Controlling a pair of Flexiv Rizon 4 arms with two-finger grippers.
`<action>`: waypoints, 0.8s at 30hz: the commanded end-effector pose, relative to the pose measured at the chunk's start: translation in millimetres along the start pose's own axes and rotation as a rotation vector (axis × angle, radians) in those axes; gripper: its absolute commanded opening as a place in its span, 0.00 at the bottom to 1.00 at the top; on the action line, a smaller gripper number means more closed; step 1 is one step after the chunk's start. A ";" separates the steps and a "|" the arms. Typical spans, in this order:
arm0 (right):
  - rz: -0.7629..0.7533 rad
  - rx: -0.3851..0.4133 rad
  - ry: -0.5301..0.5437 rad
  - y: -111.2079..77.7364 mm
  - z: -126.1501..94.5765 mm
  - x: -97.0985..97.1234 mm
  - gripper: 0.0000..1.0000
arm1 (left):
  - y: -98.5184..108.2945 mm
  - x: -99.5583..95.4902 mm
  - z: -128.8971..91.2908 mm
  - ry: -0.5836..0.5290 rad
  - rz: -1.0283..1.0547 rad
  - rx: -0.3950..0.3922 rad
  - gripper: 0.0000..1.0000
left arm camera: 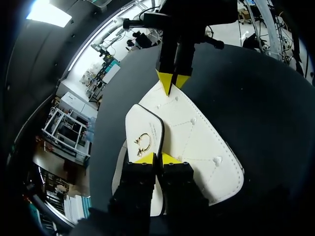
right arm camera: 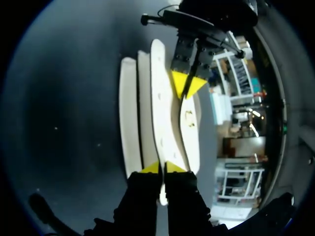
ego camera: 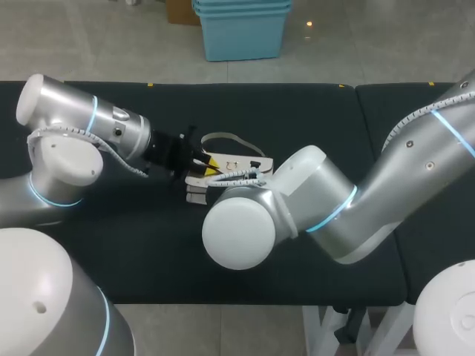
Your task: Pick up the bag, open it, inspect its contents, close it, and place it on the opposite side
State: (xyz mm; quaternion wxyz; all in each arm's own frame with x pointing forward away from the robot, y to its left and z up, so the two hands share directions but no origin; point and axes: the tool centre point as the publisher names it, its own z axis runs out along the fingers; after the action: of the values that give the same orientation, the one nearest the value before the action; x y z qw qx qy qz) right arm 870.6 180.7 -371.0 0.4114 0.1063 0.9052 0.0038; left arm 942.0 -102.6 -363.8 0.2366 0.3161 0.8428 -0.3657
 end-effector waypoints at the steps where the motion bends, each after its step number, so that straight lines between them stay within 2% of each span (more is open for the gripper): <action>1: 0.001 -0.001 -0.002 0.3 1.3 1.3 0.00 | 6.2 5.5 0.3 -0.005 -0.021 -0.018 0.00; 13: 0.001 -0.001 -0.002 0.3 1.3 1.3 0.00 | -13.0 3.0 8.7 -0.019 -0.013 0.036 0.00; 16: 0.001 -0.001 -0.002 0.3 1.3 1.3 0.00 | -9.8 1.9 1.6 -0.027 -0.022 0.032 0.51; 17: 0.001 -0.001 -0.002 0.3 1.3 1.3 0.00 | -8.7 1.0 -1.6 -0.033 -0.028 0.033 0.77; 18: 0.001 -0.001 -0.002 0.3 1.3 1.3 0.00 | -7.9 0.3 -5.7 -0.040 -0.032 0.030 0.95; 20: 0.001 -0.001 -0.002 0.3 1.3 1.3 0.00 | -8.0 -1.6 -12.2 -0.056 -0.035 0.034 0.99; 24: 0.001 -0.001 -0.002 0.3 1.3 1.3 0.00 | -12.0 -7.4 -23.5 -0.083 -0.032 0.061 0.98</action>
State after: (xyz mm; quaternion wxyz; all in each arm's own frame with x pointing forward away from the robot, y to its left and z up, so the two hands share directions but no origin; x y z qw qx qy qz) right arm 870.6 180.4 -371.0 0.4113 0.1061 0.9053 0.0041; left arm 940.8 -103.3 -343.2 0.2501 0.2933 0.8322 -0.3986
